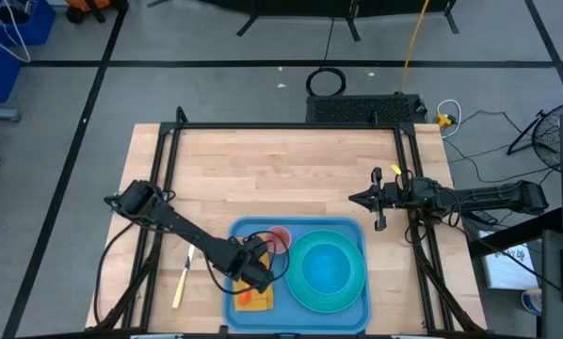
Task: Set up tray
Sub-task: Adjust the orange fork on the yellow table napkin
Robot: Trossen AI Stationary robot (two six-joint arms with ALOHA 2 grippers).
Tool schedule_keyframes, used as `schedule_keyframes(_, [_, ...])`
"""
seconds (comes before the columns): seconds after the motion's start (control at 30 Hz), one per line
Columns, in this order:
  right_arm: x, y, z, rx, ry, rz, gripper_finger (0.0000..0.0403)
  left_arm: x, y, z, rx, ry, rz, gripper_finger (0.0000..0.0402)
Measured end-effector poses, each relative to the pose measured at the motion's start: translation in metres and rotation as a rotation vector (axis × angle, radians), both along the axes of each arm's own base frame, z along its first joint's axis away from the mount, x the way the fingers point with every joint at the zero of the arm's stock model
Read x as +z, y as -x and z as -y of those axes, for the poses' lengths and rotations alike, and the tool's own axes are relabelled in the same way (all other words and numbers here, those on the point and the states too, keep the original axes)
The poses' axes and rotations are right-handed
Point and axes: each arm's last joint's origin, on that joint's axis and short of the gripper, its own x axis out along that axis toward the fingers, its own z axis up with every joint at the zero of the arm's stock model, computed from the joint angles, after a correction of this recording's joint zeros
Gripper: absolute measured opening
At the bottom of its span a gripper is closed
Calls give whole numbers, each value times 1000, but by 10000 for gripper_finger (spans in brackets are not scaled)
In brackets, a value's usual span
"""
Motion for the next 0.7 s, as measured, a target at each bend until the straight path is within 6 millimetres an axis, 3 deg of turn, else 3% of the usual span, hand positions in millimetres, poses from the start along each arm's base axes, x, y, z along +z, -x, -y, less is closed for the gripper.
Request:
schedule_keyframes(0.3, [0,0,0,0,0,0,0,-6,6,4,11,1,-8,129])
schedule_keyframes(0.7, [0,0,0,0,0,0,0,-11,6,5,5,-3,18,133])
